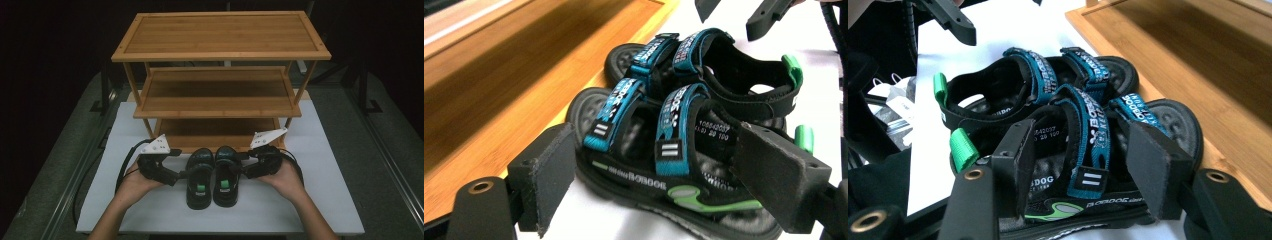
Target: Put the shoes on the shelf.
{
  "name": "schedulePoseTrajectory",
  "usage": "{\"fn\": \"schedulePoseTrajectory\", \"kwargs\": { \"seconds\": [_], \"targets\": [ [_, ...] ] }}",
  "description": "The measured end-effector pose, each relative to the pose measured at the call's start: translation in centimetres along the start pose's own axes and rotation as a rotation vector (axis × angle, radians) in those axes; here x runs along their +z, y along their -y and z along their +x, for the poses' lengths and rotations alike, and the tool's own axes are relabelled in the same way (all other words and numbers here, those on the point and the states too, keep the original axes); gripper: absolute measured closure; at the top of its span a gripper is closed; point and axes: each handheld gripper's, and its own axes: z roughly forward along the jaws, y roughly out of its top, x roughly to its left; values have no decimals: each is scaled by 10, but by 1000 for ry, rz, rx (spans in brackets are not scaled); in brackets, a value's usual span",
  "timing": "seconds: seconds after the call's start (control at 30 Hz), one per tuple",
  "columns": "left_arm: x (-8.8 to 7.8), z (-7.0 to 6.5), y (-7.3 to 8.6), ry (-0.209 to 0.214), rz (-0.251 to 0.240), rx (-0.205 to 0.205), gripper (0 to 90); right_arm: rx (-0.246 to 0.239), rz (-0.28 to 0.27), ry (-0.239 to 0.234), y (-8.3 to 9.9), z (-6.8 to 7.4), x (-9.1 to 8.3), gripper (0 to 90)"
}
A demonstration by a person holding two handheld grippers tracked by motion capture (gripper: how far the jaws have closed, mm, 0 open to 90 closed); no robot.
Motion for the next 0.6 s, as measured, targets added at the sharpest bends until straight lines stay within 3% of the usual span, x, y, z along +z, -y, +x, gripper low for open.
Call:
{"fn": "schedulePoseTrajectory", "kwargs": {
  "seconds": [0.23, 0.3, 0.37, 0.5, 0.6],
  "targets": [
    [15, -2, -7, 66, 16, 27, 285, 2, 16, -4, 7, 2, 3, 454],
    [19, -3, -7, 73, 33, 44, 323, 4, 14, -5, 7, 1, 3, 467],
    [23, -3, -5, 88, 51, 41, 394, 14, 23, -3, 8, 0, 6, 500],
    [30, -3, 1, 102, 91, 43, 435, 28, 30, -7, 12, 0, 11, 526],
    [32, -3, 6, 101, 95, 38, 492, 46, 29, 4, 13, -2, 13, 560]
  ]
}}
